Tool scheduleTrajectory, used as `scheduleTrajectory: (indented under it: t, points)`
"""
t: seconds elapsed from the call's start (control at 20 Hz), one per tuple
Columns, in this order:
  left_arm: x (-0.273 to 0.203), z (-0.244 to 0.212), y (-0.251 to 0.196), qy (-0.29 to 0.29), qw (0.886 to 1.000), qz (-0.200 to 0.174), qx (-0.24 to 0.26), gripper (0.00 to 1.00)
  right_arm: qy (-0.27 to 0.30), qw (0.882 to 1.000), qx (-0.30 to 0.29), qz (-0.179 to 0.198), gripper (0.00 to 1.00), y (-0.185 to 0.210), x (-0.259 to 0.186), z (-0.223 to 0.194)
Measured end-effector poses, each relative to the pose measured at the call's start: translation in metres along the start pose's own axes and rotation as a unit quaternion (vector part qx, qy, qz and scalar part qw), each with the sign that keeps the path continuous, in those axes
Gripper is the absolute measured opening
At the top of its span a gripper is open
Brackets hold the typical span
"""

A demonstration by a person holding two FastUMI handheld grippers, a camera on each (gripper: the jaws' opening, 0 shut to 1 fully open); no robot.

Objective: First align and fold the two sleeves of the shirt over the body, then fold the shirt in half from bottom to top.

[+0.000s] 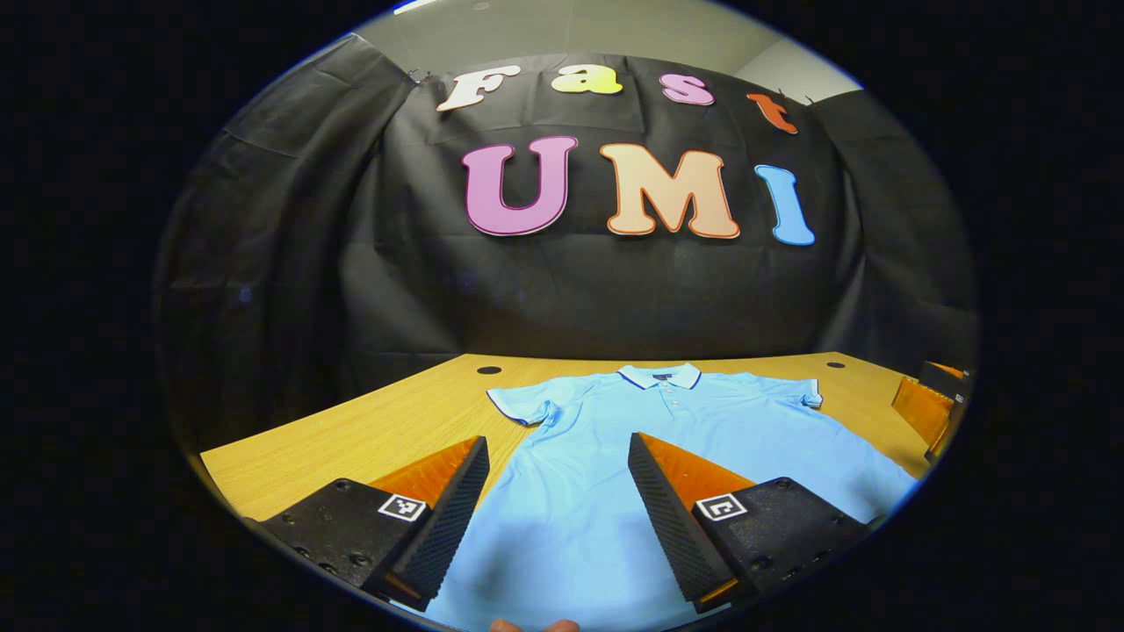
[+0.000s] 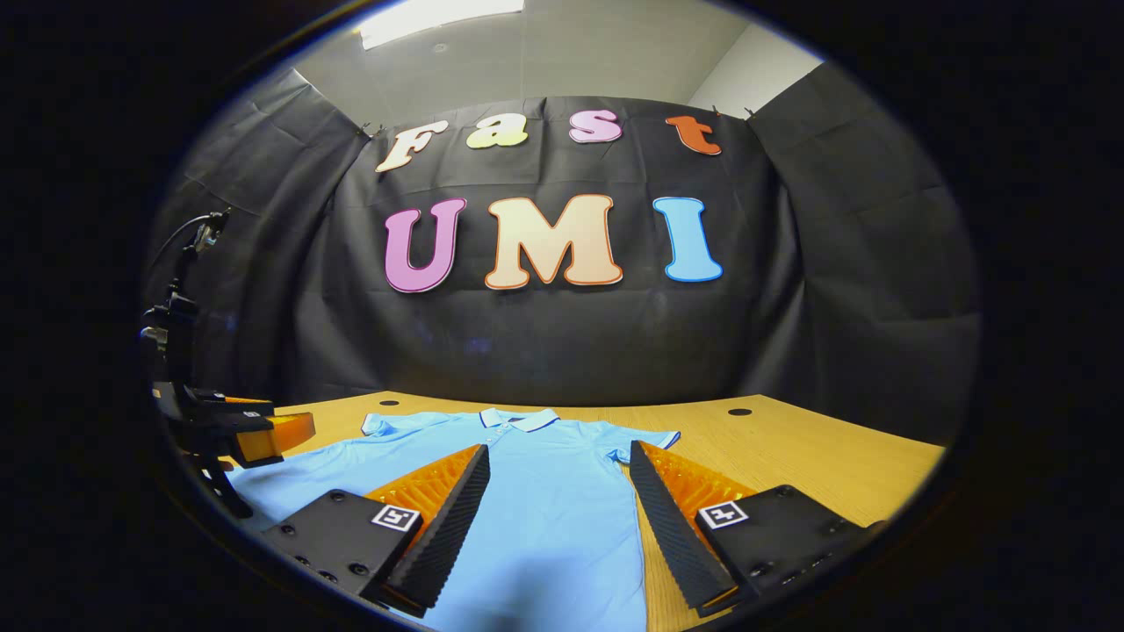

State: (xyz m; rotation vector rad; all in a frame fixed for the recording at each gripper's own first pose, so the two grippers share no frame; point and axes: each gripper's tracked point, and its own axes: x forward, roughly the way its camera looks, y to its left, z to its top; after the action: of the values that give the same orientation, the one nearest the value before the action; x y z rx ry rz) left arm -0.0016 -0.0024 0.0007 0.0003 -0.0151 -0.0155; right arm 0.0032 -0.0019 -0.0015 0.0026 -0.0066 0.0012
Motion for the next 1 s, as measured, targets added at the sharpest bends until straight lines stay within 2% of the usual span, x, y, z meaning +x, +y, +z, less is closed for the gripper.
scheduleTrajectory:
  t: [0.5,0.7,0.9,1.0]
  points:
    - [0.0,0.001,0.002,-0.004,1.0,0.005,0.002,0.95,-0.001,1.0,0.0,0.001,0.99,0.0,0.0,-0.001]
    - [-0.001,0.002,0.002,-0.006,1.0,0.005,0.002,0.95,0.03,0.998,-0.051,0.003,0.99,0.005,0.005,-0.01]
    - [-0.001,0.002,0.002,-0.008,1.0,0.005,0.003,0.95,0.029,0.997,-0.049,0.046,0.99,0.032,0.016,0.017]
    - [0.0,0.003,0.002,-0.008,1.0,0.004,0.003,0.95,0.03,0.997,-0.04,0.059,0.99,0.032,0.028,0.039]
